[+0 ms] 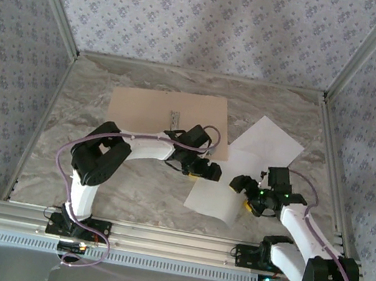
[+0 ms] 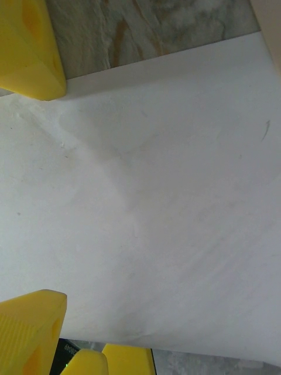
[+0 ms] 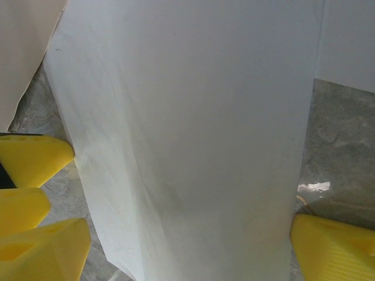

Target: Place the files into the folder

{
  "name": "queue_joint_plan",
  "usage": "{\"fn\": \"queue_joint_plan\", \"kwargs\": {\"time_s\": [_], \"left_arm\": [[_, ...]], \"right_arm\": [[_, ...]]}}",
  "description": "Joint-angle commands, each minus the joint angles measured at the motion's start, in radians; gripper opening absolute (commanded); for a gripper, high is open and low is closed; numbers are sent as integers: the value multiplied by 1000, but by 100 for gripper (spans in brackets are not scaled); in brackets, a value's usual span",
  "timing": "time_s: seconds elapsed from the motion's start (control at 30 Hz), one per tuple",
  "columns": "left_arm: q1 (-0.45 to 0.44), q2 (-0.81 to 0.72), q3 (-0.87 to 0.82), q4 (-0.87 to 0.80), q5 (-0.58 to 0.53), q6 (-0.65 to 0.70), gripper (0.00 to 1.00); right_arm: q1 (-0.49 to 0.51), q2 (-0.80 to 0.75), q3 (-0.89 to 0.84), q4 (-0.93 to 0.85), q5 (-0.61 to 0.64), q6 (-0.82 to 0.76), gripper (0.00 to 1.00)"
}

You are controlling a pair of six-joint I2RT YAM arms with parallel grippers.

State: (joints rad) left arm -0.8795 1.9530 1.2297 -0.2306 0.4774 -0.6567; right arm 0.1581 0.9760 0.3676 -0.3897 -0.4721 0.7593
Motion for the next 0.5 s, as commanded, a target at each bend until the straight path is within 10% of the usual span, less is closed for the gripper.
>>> {"fn": "queue_joint_plan", "kwargs": {"time_s": [0.0, 0.47], "left_arm": [[-19, 39, -7, 33, 34, -27, 85], [-32, 52, -22, 140, 87, -79, 85]], "right_arm": [[-9, -6, -29, -16, -41, 6, 91], [-28, -28, -68, 11, -65, 12, 85]]}}
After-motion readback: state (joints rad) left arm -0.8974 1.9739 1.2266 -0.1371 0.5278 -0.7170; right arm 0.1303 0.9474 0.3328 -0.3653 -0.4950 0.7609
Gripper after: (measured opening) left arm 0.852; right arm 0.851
